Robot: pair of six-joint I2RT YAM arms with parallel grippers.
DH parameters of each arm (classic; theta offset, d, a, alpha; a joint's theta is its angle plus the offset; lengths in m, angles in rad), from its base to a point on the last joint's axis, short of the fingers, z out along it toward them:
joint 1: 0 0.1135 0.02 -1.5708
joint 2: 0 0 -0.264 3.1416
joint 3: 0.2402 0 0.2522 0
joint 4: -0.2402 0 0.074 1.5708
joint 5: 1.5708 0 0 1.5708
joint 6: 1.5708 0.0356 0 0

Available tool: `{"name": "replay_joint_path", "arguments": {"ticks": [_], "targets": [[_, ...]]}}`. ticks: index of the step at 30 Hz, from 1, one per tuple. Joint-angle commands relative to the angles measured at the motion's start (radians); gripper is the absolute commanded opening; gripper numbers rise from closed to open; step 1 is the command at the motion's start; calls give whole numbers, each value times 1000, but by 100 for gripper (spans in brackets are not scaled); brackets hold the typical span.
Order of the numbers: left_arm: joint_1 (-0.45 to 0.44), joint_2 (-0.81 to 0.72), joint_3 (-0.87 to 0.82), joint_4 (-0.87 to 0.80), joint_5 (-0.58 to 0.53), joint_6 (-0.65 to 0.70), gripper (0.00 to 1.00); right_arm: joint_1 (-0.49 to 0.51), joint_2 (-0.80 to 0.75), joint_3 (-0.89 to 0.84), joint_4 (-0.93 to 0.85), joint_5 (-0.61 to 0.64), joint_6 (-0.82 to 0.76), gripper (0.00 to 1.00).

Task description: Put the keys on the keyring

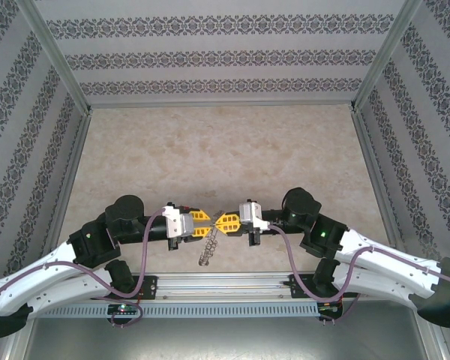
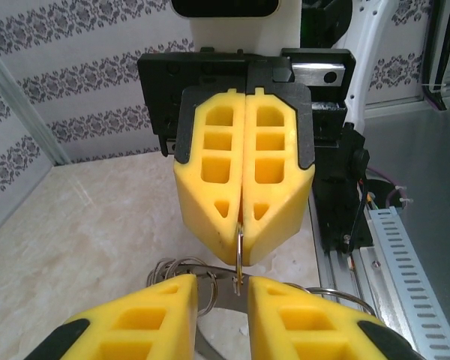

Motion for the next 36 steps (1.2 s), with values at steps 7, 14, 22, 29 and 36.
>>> {"name": "replay_joint_path", "arguments": {"ticks": [7,14,22,29,36], "targets": [[-11,-3,-13,95,28,-18,23,-8,14,-7,135,-58,43,0],[-13,-1,-15,102,30,-26,12,-7,23,-11,137,-67,37,0],[-13,-23,-23,118,34,-29,0,-6,18,-13,118,-57,32,0],[-12,9,42,-28,-3,14,0,-5,-23,31,-88,38,-43,21],[-12,85,155,-251,-66,76,0,5,-60,60,-263,130,-124,23]]}}
